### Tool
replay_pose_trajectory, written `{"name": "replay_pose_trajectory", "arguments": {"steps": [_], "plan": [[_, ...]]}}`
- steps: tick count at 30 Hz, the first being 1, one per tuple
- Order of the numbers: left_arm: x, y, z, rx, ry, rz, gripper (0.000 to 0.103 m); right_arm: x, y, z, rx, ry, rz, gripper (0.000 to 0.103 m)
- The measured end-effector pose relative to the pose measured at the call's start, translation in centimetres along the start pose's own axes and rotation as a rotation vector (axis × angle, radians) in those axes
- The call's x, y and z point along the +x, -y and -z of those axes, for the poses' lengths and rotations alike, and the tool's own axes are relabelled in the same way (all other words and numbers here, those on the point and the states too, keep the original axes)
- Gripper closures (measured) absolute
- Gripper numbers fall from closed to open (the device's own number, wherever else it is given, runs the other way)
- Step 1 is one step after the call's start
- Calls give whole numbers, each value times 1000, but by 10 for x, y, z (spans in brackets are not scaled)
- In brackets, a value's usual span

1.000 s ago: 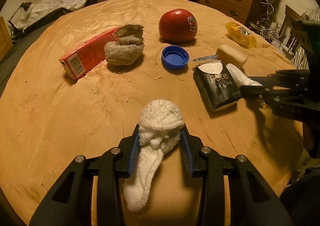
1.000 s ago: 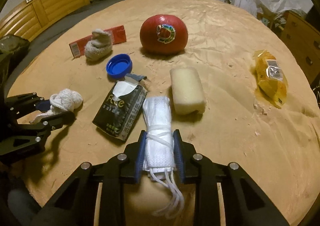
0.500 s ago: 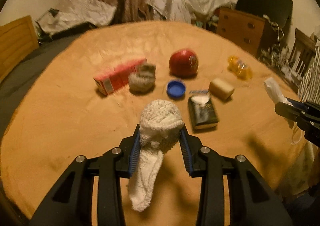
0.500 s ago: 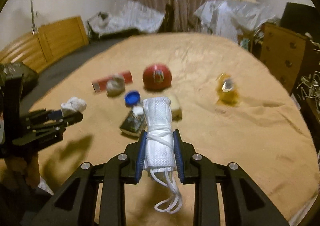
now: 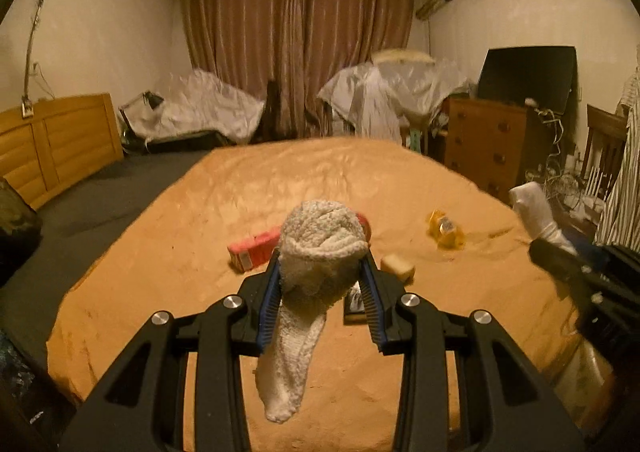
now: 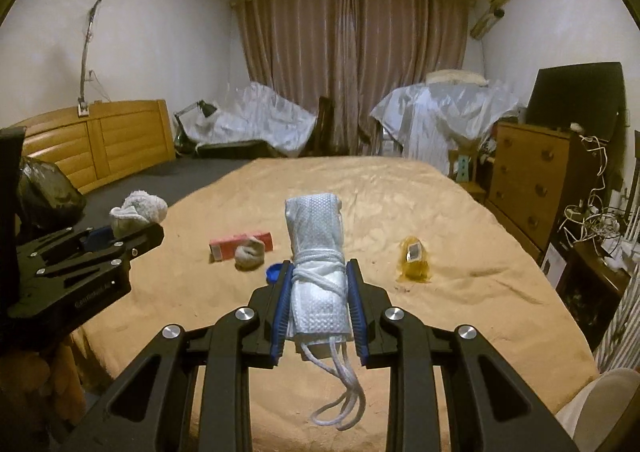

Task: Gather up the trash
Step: 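Carry the towel and mask to the white bucket and release both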

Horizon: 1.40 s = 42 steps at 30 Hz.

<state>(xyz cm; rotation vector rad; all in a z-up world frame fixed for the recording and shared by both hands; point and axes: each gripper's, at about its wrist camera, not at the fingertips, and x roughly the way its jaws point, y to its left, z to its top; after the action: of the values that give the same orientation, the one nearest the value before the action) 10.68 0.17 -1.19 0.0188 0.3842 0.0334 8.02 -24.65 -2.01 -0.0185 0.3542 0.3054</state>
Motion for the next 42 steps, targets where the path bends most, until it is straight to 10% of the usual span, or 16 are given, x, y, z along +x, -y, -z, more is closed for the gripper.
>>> {"name": "replay_pose_trajectory", "arguments": {"steps": [23,42], "plan": [[-12,26,-6,39,3,77,68,-58,3,-3,14,16,36,75],[-19,160,-27,152,14,345,68,-181,131,7,74,-10,295,75]]}}
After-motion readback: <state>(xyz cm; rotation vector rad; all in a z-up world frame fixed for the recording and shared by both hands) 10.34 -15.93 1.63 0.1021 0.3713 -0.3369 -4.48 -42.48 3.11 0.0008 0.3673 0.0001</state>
